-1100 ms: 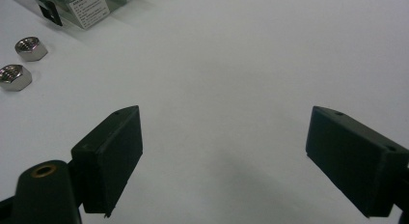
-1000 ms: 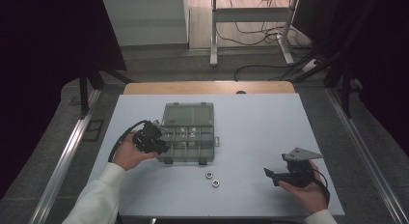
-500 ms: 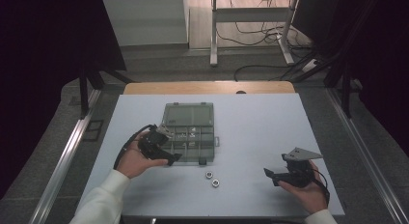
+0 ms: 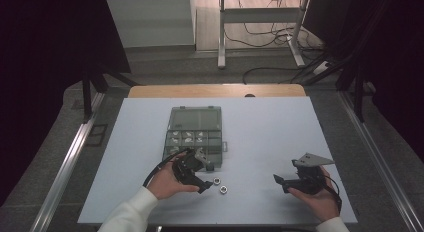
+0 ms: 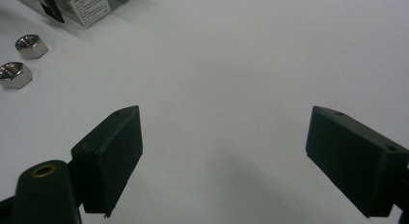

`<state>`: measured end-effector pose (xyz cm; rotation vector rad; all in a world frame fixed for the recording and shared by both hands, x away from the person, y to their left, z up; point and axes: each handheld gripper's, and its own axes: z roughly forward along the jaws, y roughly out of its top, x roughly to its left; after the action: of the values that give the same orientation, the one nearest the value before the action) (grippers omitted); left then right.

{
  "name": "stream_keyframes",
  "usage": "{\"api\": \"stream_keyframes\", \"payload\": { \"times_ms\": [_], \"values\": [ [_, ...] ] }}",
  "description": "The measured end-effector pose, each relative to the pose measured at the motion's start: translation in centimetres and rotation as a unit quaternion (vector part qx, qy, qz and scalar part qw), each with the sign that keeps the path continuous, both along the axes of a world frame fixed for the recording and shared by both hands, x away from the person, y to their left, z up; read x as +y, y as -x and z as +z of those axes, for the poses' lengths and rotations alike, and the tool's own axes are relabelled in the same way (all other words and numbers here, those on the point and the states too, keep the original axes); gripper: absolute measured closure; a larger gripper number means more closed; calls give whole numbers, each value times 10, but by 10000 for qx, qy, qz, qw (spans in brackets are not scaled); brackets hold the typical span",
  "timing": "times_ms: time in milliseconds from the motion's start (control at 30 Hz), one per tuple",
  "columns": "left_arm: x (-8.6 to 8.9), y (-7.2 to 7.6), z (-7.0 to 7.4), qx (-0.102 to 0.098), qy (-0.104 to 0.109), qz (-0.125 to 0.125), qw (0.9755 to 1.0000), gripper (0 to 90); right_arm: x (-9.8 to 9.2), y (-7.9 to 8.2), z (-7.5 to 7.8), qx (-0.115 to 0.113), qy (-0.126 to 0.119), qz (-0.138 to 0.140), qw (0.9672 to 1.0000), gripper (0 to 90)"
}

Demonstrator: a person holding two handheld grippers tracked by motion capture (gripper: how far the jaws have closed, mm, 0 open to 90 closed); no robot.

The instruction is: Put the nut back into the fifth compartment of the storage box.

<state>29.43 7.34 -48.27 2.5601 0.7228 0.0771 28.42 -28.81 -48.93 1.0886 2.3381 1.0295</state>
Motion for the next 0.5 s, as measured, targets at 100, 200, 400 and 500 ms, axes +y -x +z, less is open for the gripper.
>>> {"api": "stream_keyframes", "payload": {
  "times_ms": [100,200,400,500],
  "values": [
    [-7,-1,-4,58,-61,-82,9999,257,0,0,0,6,-2,2,10000,131],
    [-13,-3,-7,116,-112,-15,9999,270,0,0,0,12,11,6,10000,131],
    [-22,-5,-11,214,-139,51,9997,307,1,0,-1,5,33,15,10000,131],
    [-26,-6,-13,313,-209,77,9993,320,1,0,-1,0,52,13,10000,131]
  ]
}}
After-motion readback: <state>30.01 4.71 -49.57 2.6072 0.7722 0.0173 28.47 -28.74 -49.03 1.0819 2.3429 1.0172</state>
